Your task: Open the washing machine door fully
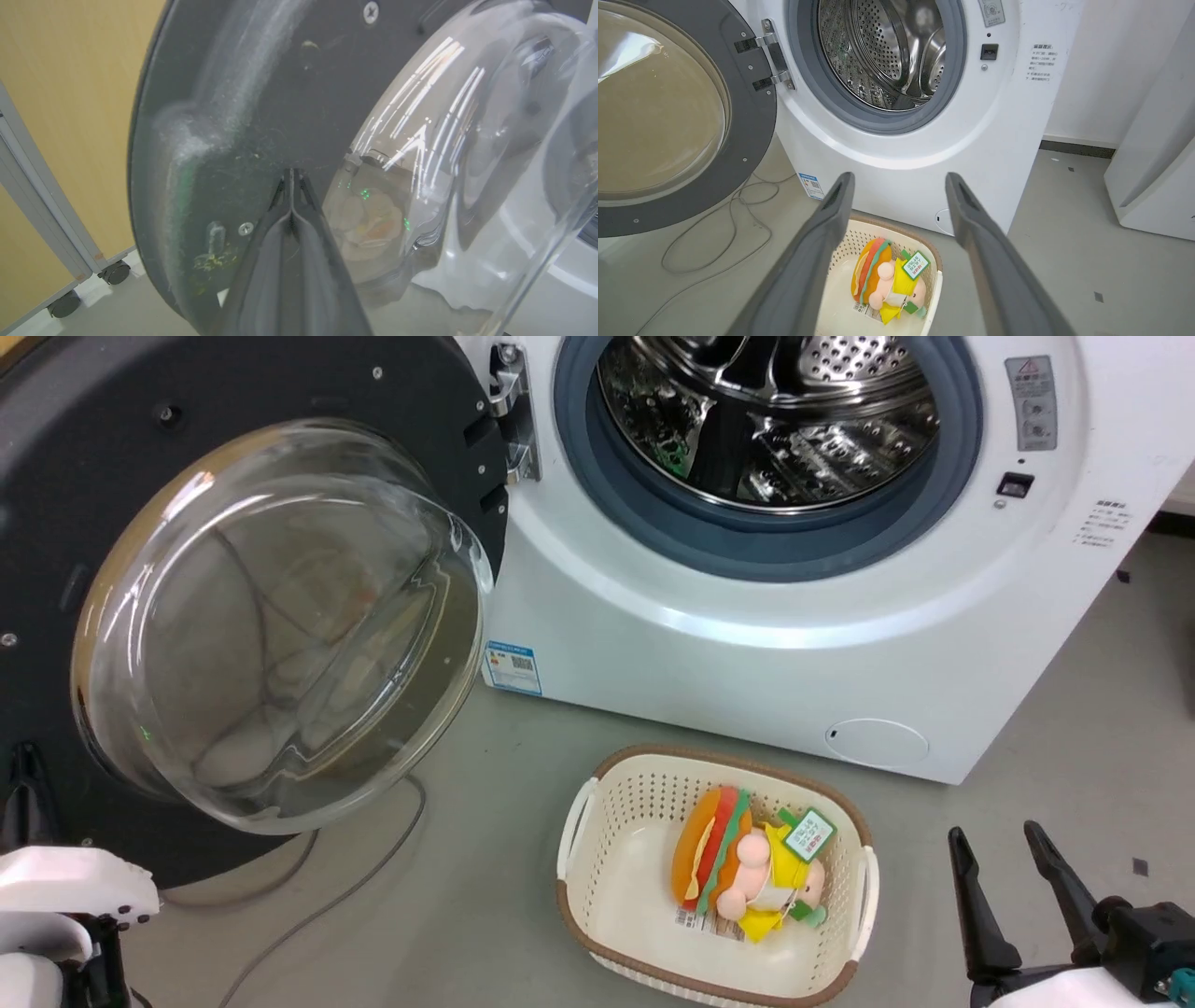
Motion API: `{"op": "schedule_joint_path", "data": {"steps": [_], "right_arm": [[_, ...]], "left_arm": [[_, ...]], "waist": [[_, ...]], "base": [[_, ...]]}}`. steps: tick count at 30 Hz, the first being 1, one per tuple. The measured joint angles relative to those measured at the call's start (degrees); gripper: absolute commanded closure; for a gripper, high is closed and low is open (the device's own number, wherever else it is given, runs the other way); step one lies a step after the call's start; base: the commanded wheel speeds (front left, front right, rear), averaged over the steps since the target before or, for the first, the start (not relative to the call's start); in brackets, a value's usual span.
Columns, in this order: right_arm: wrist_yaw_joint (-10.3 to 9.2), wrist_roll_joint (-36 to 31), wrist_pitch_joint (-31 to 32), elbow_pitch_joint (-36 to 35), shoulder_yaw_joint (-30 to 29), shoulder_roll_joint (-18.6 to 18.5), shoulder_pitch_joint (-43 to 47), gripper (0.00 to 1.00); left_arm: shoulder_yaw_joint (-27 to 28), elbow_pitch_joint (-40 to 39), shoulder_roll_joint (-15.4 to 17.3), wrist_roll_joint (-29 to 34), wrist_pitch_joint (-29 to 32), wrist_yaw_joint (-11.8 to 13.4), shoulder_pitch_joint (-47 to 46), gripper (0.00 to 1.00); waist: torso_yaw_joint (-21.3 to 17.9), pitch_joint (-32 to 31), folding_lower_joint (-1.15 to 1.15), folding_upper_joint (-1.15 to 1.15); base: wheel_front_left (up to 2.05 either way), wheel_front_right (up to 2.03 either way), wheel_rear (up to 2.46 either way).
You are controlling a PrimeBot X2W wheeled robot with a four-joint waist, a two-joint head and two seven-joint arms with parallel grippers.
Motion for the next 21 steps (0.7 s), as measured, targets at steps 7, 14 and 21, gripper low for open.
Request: {"op": "schedule_joint_path", "data": {"steps": [7, 14, 21], "right_arm": [[0.00, 0.9, -0.5, 1.4, -0.1, 0.0, 0.1, 0.00], [0.00, 1.4, -1.1, 2.0, -0.2, 0.0, 1.2, 0.00], [0.00, 1.5, -1.5, 2.4, -0.4, 0.0, 1.4, 0.00]], "left_arm": [[3.6, -3.6, -4.9, 4.8, 0.0, -1.1, 4.8, 1.00], [4.1, -13.0, -11.7, 9.8, 0.0, 0.1, 14.0, 0.00], [-1.5, -18.5, -16.1, 14.1, 0.0, 0.4, 20.8, 0.00]], "waist": [[-0.2, -2.3, 0.00, 0.00], [-0.3, -4.8, 0.00, 0.00], [-0.8, -5.9, 0.00, 0.00]], "base": [[0.00, 0.00, 0.00], [0.00, 0.00, 0.00], [0.00, 0.00, 0.00]]}}
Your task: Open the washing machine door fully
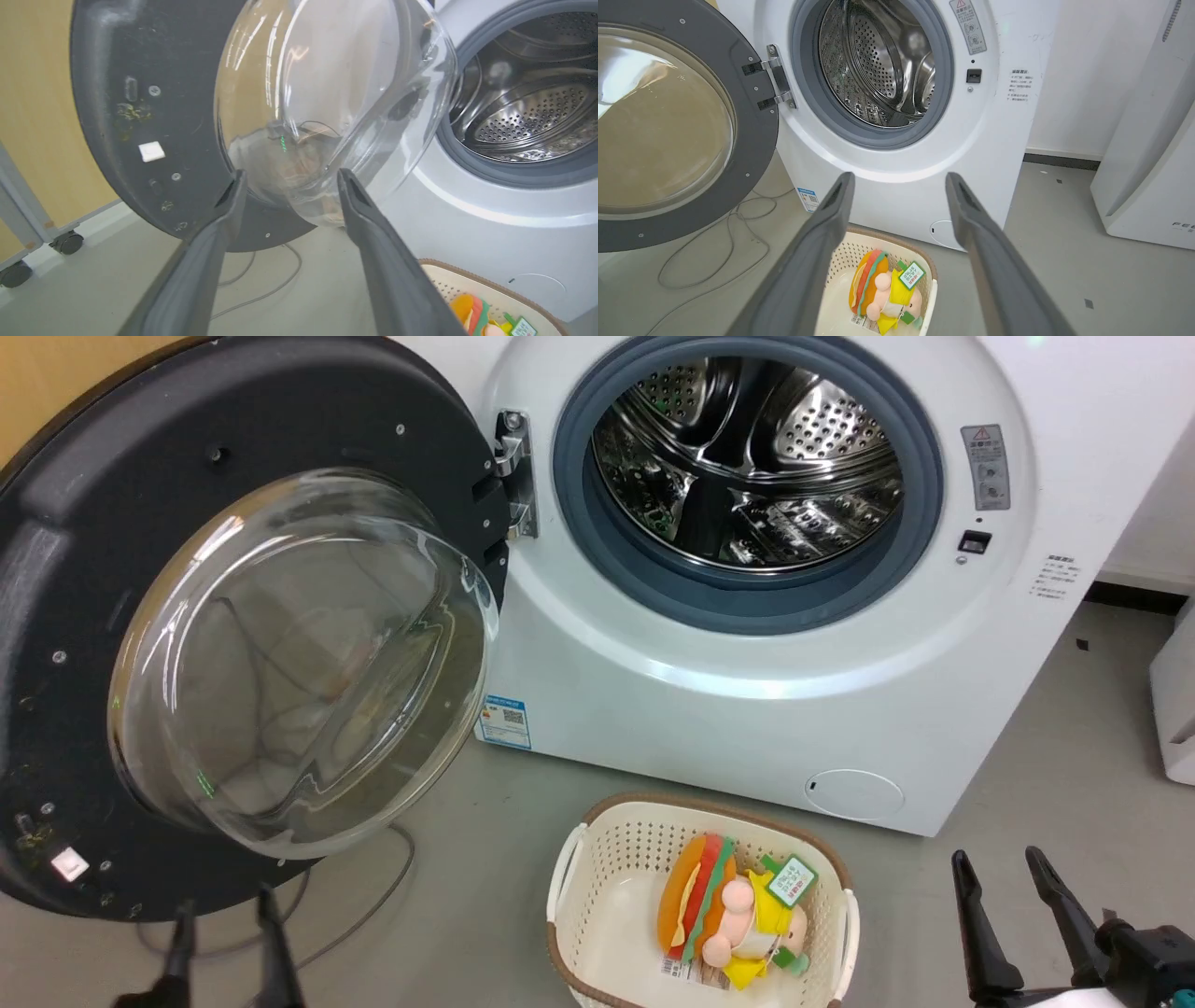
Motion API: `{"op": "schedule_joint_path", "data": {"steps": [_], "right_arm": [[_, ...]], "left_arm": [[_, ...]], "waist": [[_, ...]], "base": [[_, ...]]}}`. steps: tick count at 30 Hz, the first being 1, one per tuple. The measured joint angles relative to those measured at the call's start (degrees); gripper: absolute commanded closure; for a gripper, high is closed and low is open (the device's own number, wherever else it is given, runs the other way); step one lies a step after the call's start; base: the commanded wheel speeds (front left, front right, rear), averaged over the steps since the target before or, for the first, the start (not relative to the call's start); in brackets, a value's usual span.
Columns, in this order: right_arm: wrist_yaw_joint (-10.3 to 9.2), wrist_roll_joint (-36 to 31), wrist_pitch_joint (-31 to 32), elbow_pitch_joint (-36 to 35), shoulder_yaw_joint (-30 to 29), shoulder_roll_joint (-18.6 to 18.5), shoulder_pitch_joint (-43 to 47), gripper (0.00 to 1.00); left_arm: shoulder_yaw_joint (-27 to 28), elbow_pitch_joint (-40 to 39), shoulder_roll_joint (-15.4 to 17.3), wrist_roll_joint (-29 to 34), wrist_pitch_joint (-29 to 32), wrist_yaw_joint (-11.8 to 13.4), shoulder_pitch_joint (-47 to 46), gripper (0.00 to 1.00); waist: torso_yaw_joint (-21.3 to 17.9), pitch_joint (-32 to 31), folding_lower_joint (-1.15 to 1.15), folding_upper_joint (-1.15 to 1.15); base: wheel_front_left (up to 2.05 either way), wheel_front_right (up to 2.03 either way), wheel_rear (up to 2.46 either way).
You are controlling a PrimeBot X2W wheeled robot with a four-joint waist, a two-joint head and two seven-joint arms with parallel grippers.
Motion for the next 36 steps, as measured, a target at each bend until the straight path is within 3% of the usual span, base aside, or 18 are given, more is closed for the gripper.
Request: {"op": "schedule_joint_path", "data": {"steps": [16, 26, 36], "right_arm": [[0.00, -0.6, 1.4, -1.6, 0.2, 0.0, 0.4, 0.00], [0.00, -0.9, 2.4, -2.1, 0.3, 0.0, 1.4, 0.00], [0.00, -0.5, 2.3, -2.1, 0.6, 0.0, 1.5, 0.00]], "left_arm": [[-12.6, 1.2, -1.2, 6.2, 2.7, -3.1, -0.8, 0.00], [-13.6, 2.5, -0.9, 6.6, 4.6, -3.9, -3.9, 0.00], [-13.4, 3.3, 0.3, 6.4, 5.0, -3.8, -3.8, 0.00]], "waist": [[-7.0, -1.2, 0.00, 0.00], [-12.2, -1.7, 0.00, 0.00], [-12.9, -1.7, 0.00, 0.00]], "base": [[0.00, 0.00, 0.00], [0.00, 0.00, 0.00], [0.00, 0.00, 0.00]]}}
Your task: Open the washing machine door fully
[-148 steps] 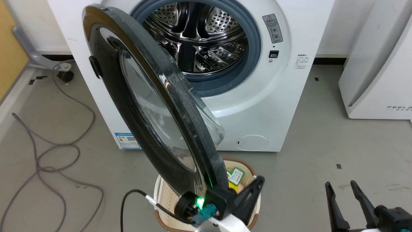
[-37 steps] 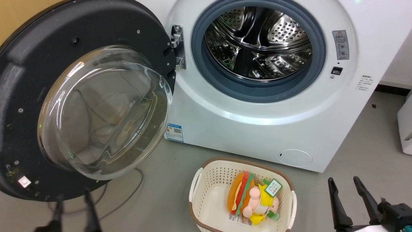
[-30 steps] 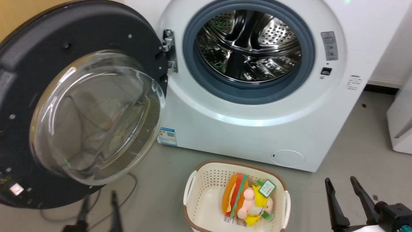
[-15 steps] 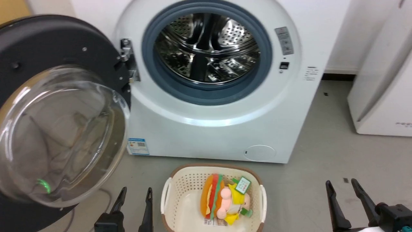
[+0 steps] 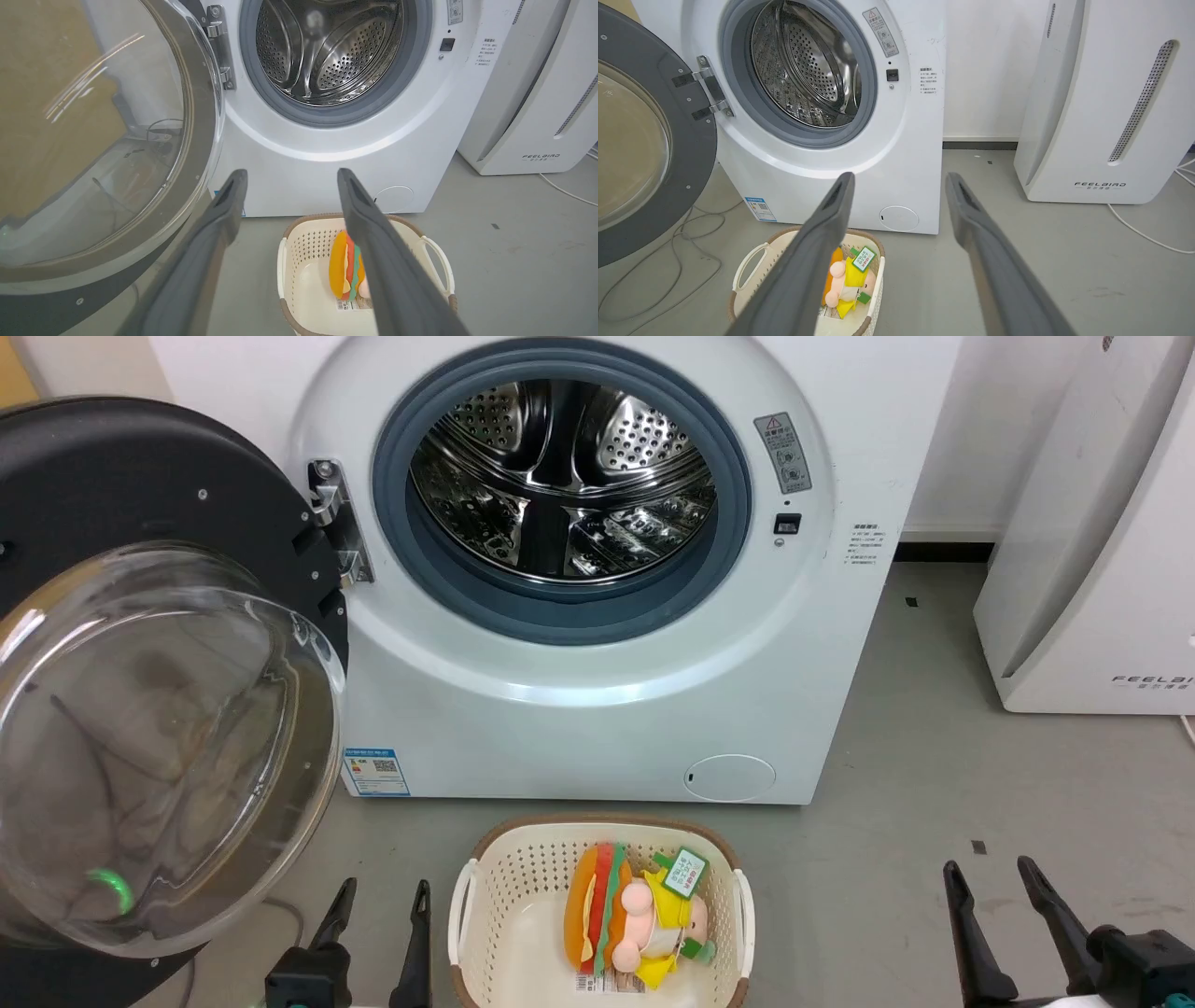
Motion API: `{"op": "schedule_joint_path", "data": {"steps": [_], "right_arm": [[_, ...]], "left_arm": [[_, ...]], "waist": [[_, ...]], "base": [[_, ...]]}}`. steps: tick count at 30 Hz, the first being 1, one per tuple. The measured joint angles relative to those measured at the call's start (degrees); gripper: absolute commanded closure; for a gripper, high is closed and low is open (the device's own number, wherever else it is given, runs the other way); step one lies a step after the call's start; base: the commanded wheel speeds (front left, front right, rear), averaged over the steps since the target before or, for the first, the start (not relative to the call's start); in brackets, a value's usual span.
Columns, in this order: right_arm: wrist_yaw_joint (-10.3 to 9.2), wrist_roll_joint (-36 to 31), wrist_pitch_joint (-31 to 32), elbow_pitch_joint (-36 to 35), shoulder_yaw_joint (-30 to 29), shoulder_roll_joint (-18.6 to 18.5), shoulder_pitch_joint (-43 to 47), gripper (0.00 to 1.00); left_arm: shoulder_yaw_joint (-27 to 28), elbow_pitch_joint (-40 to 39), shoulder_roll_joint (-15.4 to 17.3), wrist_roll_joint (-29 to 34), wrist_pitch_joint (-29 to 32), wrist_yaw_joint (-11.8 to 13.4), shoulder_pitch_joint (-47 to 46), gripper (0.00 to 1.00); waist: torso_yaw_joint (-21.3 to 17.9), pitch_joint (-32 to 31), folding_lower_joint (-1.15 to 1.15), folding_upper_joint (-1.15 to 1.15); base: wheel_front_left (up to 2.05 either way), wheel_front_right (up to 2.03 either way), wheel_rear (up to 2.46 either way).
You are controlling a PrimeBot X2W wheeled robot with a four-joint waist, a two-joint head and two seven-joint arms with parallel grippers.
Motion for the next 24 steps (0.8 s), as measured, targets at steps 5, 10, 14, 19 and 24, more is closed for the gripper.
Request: {"op": "schedule_joint_path", "data": {"steps": [5, 10, 14, 19, 24], "right_arm": [[0.00, 0.0, 0.0, 0.1, 0.0, 0.0, -0.1, 1.00], [0.00, 0.0, 0.0, 0.3, 0.0, 0.0, -0.2, 1.00], [0.00, -0.1, 0.0, 0.4, 0.1, 0.0, -0.3, 1.00], [0.00, -0.5, 0.0, 0.6, 0.2, 0.0, -0.5, 1.00], [0.00, -0.6, 0.1, 0.9, 0.4, 0.0, -0.8, 1.00]], "left_arm": [[0.0, 0.0, 0.0, -0.1, 0.1, 0.0, 0.0, 1.00], [0.3, 0.0, -0.1, 0.0, 0.5, -0.2, 0.0, 1.00], [0.5, -0.1, -0.2, 0.2, 0.6, -0.2, 0.0, 1.00], [0.9, -0.3, -0.5, 0.6, 1.1, -0.7, 0.0, 1.00], [1.3, -0.4, -1.0, 1.0, 1.4, -0.8, 0.0, 1.00]], "waist": [[0.0, 0.1, 0.00, 0.00], [0.0, 0.2, 0.00, 0.00], [-0.1, 0.2, 0.00, 0.00], [-0.2, 0.3, 0.00, 0.00], [-0.2, 0.4, 0.00, 0.00]], "base": [[0.00, 0.00, 0.00], [0.00, 0.00, 0.00], [0.00, 0.00, 0.00], [0.00, 0.00, 0.00], [0.00, 0.00, 0.00]]}}
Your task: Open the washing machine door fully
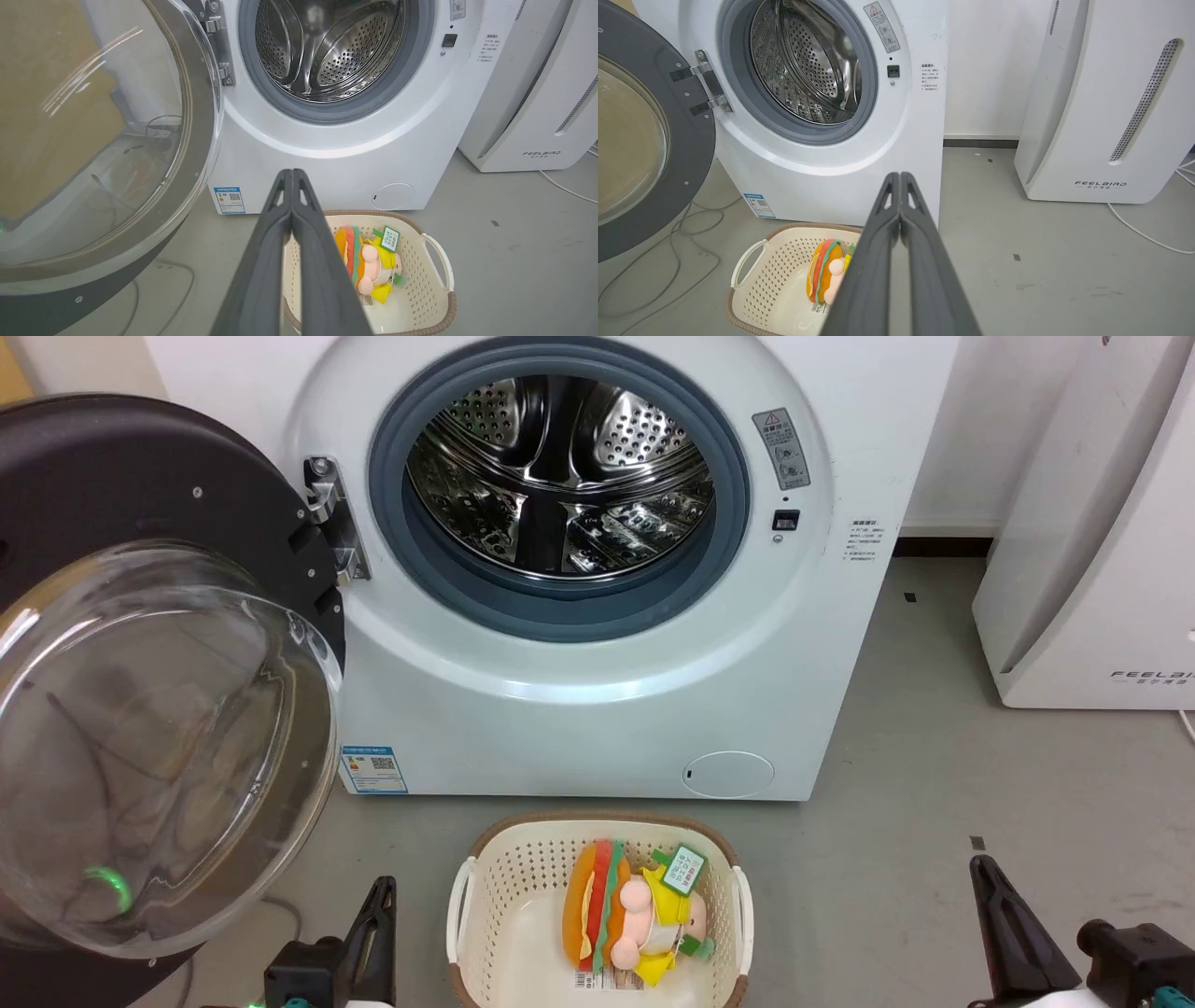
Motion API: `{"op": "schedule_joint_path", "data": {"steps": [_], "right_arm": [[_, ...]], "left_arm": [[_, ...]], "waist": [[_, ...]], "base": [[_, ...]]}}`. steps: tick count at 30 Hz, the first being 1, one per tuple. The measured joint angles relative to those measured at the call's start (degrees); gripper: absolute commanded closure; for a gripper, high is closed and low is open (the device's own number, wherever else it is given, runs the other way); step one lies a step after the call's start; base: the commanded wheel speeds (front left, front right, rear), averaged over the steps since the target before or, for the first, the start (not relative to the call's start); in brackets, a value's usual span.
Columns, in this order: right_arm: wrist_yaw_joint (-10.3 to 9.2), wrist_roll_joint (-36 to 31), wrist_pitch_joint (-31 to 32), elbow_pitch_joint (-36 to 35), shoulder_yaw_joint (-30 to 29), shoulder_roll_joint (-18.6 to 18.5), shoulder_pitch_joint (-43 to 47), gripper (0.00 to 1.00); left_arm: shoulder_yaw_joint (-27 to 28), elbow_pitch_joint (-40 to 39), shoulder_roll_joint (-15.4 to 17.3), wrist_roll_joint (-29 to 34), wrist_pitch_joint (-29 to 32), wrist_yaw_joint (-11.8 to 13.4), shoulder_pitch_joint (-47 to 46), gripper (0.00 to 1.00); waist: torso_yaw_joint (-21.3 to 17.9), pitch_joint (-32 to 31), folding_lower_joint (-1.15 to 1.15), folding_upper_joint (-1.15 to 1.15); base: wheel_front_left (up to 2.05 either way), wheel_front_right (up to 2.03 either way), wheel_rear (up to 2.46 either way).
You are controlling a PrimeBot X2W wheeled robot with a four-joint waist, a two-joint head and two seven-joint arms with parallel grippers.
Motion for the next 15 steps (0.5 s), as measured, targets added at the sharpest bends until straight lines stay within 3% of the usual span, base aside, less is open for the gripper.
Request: {"op": "schedule_joint_path", "data": {"steps": [15], "right_arm": [[0.00, -1.2, 0.4, 0.9, 0.4, 0.0, -0.9, 1.00]], "left_arm": [[1.3, -0.8, -0.6, 1.2, 1.2, -1.0, -0.6, 1.00]], "waist": [[-0.2, 0.2, 0.00, 0.00]], "base": [[0.00, 0.00, 0.00]]}}
